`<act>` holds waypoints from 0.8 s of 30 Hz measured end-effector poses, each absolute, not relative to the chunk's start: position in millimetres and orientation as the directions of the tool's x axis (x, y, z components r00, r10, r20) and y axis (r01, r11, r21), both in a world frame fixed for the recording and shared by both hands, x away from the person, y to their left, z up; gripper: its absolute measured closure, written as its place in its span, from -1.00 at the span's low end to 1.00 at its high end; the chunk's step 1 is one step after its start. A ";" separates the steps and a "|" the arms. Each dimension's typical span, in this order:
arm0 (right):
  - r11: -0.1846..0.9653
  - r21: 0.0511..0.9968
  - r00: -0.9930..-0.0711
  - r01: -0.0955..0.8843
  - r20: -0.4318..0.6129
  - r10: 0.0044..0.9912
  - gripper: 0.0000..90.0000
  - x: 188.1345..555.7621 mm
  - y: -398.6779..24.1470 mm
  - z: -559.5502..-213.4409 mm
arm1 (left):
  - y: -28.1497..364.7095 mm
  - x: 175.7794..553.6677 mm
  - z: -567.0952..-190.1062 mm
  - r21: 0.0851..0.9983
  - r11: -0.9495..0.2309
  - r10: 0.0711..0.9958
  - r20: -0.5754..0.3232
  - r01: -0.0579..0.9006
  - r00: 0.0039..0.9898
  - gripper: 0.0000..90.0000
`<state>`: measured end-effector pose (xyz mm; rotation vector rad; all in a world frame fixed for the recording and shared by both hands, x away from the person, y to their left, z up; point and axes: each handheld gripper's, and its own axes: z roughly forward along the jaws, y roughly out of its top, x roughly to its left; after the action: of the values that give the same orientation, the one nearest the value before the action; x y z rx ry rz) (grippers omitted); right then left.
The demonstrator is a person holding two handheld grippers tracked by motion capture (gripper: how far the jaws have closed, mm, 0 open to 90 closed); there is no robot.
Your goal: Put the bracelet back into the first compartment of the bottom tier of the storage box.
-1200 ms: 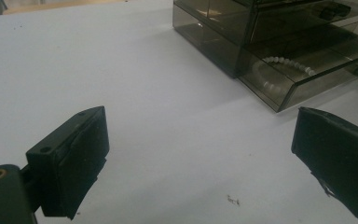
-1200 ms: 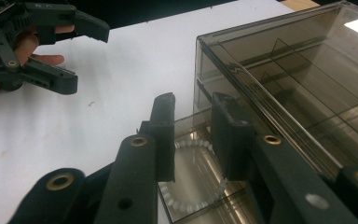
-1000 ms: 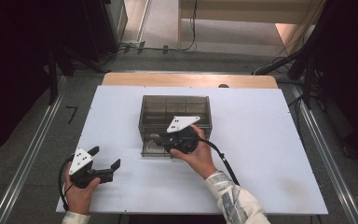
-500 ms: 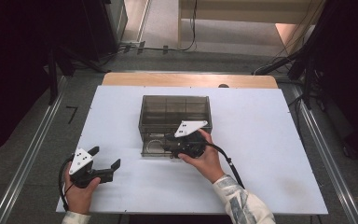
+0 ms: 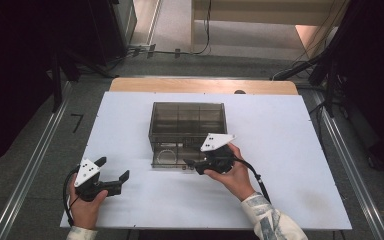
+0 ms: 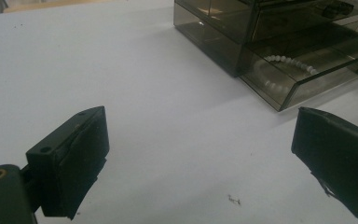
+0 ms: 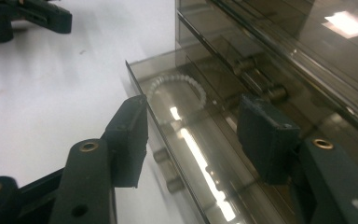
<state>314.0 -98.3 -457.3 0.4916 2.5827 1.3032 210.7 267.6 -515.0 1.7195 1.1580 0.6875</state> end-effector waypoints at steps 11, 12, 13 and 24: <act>0.546 0.815 -0.906 0.197 -0.062 0.419 -0.17 307.3 -122.8 -457.6 | 267.7 210.7 -515.0 0.906 -0.133 0.915 -0.043 0.401 0.401 -0.90; 0.540 0.817 -0.904 0.200 -0.059 0.424 -0.19 306.6 -125.3 -457.6 | 267.7 210.7 -515.1 0.907 -0.133 0.915 -0.043 0.400 0.401 -0.90; 0.531 0.821 -0.901 0.211 -0.047 0.431 -0.21 305.2 -130.5 -457.8 | 267.7 210.7 -515.0 0.906 -0.133 0.915 -0.043 0.401 0.401 -0.90; 0.506 0.831 -0.876 0.231 -0.049 0.479 -0.25 297.1 -164.8 -458.3 | 267.5 210.8 -515.0 0.906 -0.133 0.916 -0.042 0.401 0.400 -0.90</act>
<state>297.1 -164.8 -458.3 0.5993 2.4789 1.3062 210.8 267.5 -515.0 1.7202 1.1592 0.6886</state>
